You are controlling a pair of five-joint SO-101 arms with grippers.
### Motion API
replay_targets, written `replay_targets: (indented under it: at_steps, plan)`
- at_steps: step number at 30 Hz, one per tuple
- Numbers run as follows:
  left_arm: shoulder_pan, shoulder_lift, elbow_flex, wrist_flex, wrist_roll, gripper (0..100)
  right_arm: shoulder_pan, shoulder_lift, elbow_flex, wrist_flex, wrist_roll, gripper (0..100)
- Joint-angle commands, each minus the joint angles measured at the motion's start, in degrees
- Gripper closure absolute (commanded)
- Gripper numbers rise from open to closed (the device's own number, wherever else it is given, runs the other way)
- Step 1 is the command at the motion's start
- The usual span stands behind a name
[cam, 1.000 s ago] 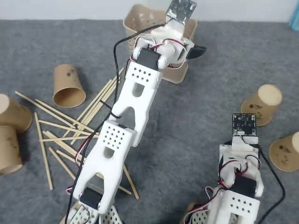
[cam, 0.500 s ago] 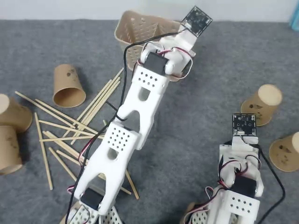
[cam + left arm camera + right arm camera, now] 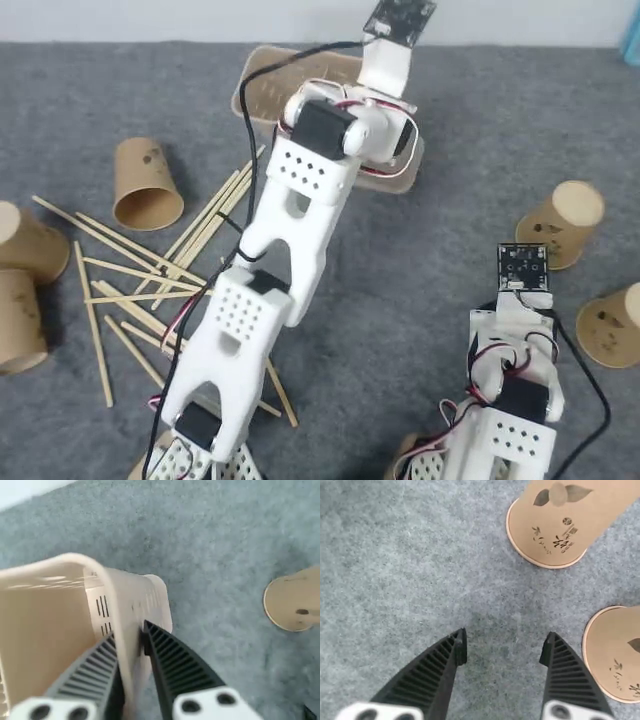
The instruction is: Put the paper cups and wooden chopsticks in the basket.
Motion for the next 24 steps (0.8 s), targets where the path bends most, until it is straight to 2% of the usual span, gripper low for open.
replay_targets:
  at_steps: [1, 5, 10, 19, 21, 24]
  plan:
    - [0.8, -11.2, 10.5, 1.9, 2.8, 99, 0.0, -0.9, -0.4, -0.1, 0.9, 76.1]
    - [0.8, -17.7, 21.5, 1.9, 4.5, 99, -0.1, -0.8, -0.4, -0.1, 0.9, 76.1]
    - [1.8, -21.7, 29.6, 1.9, 6.2, 99, -0.3, -0.7, -0.4, -0.1, 0.9, 76.1]
    - [5.5, -22.2, 29.9, -2.8, 5.8, 98, -0.3, -0.7, -0.4, -0.2, 0.9, 76.1]
    - [5.5, -22.2, 29.8, -3.8, 4.1, 94, -0.3, -0.7, -0.4, -0.2, 0.9, 76.1]
    - [5.0, -22.2, 28.7, -3.3, 3.7, 82, -0.2, -0.7, -0.1, -0.2, 0.9, 76.1]
